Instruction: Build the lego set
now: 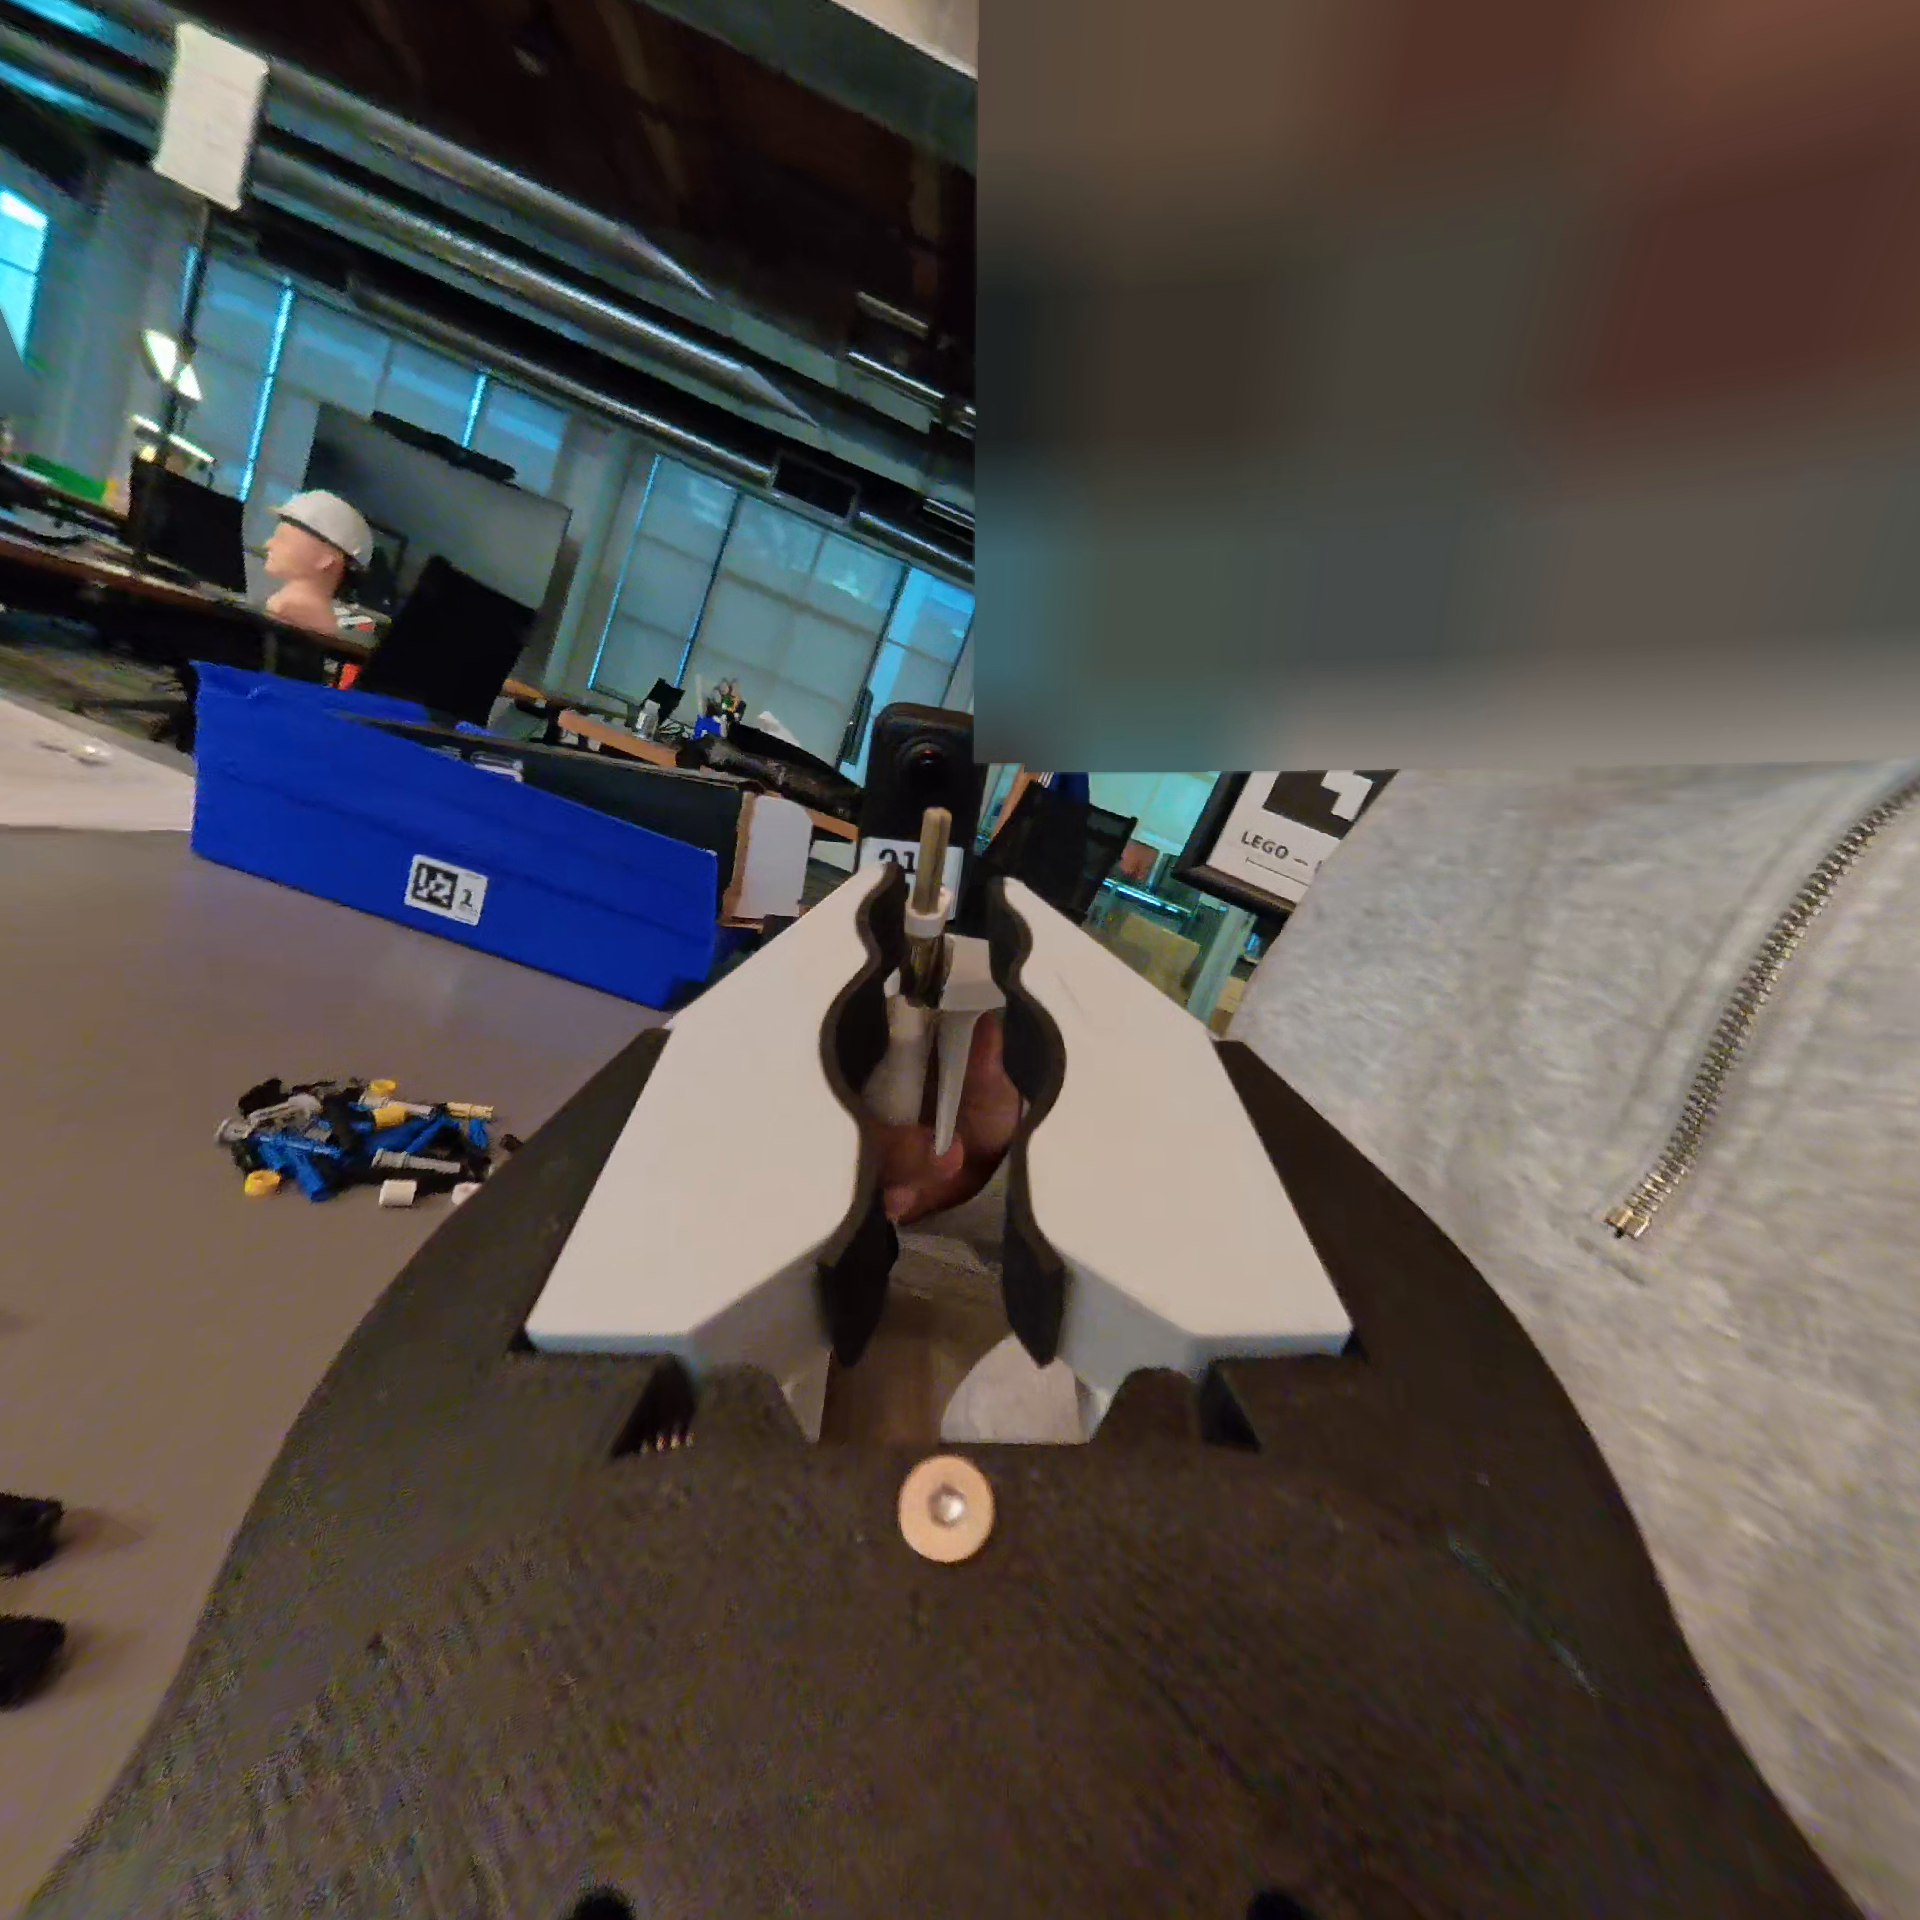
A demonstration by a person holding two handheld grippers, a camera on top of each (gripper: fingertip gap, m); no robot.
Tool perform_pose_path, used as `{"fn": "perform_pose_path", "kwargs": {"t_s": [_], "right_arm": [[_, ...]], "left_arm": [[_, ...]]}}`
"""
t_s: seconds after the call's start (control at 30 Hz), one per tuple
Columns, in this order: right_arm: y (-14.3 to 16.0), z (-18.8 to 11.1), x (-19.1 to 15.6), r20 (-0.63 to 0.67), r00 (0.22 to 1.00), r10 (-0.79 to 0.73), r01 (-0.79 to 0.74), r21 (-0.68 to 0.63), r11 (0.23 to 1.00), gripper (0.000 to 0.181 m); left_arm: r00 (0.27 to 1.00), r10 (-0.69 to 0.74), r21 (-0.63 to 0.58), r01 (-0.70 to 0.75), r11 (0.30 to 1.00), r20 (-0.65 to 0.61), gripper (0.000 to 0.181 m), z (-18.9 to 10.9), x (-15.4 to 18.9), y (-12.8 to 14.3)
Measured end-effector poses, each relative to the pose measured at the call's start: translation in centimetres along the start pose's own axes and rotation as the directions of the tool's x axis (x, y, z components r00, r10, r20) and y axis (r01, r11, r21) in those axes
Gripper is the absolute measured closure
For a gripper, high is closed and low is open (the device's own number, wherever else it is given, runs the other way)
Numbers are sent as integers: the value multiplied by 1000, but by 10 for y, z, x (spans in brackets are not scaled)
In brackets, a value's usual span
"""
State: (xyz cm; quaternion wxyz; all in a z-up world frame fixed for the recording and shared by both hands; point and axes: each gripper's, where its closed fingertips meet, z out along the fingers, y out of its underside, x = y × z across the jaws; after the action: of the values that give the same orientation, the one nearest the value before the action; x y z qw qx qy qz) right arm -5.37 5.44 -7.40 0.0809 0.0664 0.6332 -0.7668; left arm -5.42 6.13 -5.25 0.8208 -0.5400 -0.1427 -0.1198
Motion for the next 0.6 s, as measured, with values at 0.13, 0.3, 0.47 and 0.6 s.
{"fn": "perform_pose_path", "kwargs": {"t_s": [0.13, 0.3, 0.47, 0.6], "right_arm": [[1, 0, -6, 34, 999, -25, 24, 11, 1000, 179], [3, 0, -11, 68, 995, -79, 78, 24, 997, 179], [0, -2, -15, 97, 992, -77, 72, 54, 996, 178], [0, -3, -18, 116, 991, -75, 68, 63, 996, 178]], "left_arm": [[1000, 14, -11, -15, 1000, -7, 171, 1, 3, 2], [999, 33, -36, -35, 999, -35, 169, 4, 9, 7], [998, 46, -45, -48, 998, -46, 171, 5, 12, 9], [997, 58, -56, -60, 997, -47, 173, 5, 12, 11]]}}
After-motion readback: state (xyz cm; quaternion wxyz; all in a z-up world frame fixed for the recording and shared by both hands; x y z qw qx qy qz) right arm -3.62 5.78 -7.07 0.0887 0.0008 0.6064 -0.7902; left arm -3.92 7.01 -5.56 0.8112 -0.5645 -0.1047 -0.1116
